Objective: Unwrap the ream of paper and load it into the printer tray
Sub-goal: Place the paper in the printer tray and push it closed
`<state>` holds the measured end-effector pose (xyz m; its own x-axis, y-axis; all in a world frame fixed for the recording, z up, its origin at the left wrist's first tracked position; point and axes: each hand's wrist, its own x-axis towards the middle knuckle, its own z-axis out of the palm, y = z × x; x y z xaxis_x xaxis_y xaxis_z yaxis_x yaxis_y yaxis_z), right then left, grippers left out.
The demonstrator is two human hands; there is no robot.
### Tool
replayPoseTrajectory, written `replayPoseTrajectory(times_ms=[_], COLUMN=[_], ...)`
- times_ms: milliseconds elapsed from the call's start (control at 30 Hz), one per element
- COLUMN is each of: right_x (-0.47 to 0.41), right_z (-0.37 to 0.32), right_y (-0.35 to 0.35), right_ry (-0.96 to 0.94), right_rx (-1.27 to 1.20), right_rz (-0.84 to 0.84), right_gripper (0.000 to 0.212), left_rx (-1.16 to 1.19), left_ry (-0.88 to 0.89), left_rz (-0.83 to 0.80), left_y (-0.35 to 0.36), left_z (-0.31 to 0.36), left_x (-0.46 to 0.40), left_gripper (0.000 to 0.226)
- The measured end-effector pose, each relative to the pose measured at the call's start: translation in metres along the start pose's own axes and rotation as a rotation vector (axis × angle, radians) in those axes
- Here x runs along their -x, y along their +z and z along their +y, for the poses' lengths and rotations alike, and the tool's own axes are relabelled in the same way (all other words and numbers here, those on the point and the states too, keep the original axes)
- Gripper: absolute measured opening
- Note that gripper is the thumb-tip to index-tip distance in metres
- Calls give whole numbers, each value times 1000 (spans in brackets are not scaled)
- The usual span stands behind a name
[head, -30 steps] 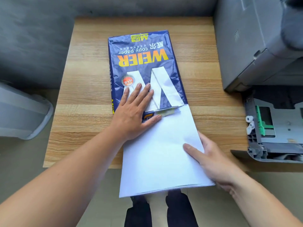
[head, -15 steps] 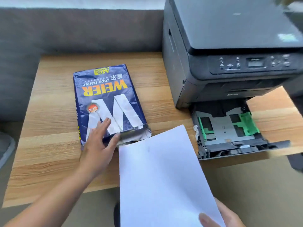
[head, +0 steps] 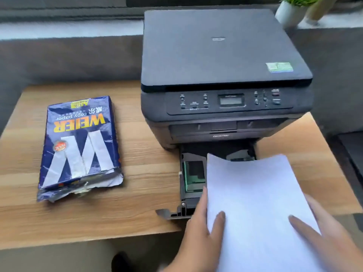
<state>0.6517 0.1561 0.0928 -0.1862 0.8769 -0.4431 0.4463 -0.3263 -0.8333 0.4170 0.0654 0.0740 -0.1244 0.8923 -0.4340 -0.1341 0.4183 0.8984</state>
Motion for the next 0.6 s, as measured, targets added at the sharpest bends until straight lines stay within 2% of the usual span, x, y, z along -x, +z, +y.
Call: replayPoseTrajectory(times_ms=[67,133,267,467,600], right_x=[-24,-50,-89,-117,-122], right_z=[-22,-20,-15,15,24], right_y=[-19,-19,-7,3,4], right_ry=[-5,4,11,130,135], right_rx=[24,-20,-80,-122,-70], right_rz=[-88,-225,-260,-197,-165], right_gripper=[52,53,52,58,52], left_rx=[-3,-30,-93,-157,-194], left_ry=[-77,-92,-118,-147,-202], left_rz=[128,265,441,484,481], left_y=[11,14,15,23,21], left_z=[5,0,3,0,-12], left_x=[-16,-29,-41,-67,-74], left_gripper=[60,62,61,58,60])
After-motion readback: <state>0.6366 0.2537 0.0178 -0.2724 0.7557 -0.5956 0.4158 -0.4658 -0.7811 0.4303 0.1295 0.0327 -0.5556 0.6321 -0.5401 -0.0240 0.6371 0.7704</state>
